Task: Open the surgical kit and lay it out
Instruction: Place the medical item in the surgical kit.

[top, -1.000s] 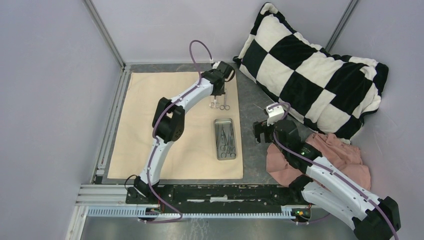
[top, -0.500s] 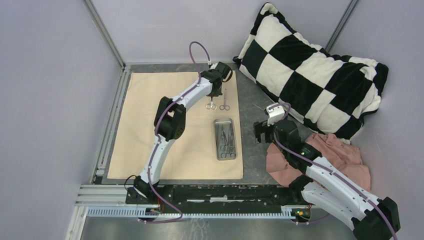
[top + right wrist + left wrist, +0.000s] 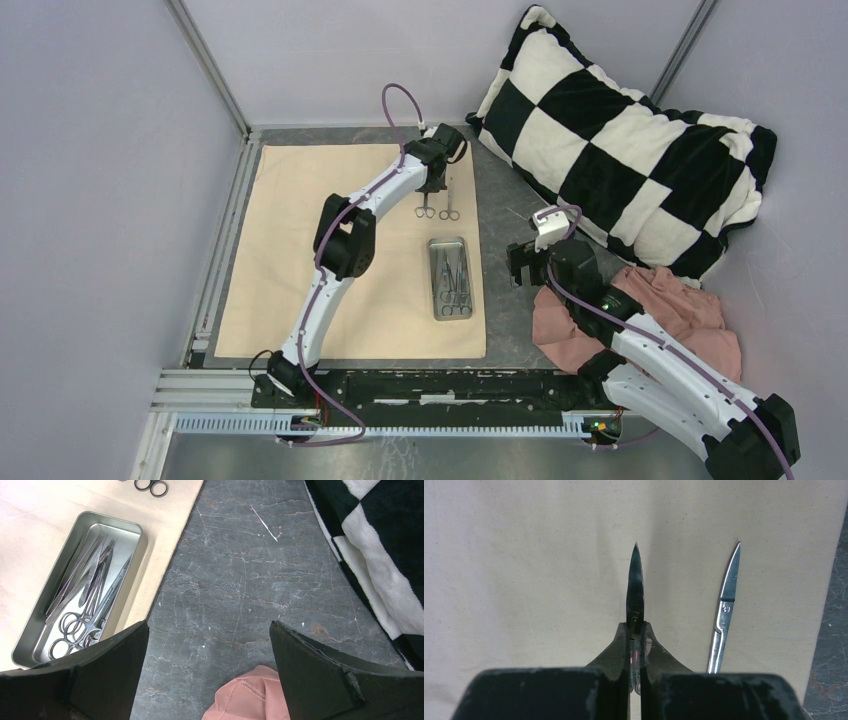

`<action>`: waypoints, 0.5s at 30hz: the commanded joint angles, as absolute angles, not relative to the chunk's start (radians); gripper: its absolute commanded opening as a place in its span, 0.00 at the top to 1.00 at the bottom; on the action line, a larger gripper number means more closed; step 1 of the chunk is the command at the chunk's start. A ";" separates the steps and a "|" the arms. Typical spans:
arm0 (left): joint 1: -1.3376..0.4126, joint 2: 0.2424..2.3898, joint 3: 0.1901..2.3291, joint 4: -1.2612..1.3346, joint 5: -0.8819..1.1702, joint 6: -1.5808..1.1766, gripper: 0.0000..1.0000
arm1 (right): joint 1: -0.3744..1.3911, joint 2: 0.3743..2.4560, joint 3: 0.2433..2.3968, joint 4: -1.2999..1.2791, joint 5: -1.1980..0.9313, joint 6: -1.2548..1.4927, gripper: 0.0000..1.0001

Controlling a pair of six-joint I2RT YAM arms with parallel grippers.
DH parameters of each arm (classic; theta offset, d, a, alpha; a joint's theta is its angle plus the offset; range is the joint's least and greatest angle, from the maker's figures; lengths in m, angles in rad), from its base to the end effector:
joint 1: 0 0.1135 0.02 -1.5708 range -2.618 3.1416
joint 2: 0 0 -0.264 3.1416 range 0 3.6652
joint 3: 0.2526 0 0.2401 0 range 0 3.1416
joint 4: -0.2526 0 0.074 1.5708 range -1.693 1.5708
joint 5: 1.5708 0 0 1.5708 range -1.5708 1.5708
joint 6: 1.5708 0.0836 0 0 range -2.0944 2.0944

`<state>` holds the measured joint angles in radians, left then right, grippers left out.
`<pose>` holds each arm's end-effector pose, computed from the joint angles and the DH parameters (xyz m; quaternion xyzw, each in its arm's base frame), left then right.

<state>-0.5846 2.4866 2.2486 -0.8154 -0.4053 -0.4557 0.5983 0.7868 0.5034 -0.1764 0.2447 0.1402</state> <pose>0.4719 -0.2728 0.1467 0.0096 0.9483 0.0443 0.3141 0.1871 0.1030 0.2242 -0.1288 0.8359 0.0922 0.5256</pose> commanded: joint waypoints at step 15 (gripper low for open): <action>-0.580 2.493 2.284 -0.828 -0.365 -0.515 0.72 | 0.589 0.803 0.513 -0.138 0.223 0.136 0.02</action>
<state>-0.5838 2.4939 2.2543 -0.8185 -0.3824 -0.4656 0.5934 0.8001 0.5018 -0.1734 0.2253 0.1410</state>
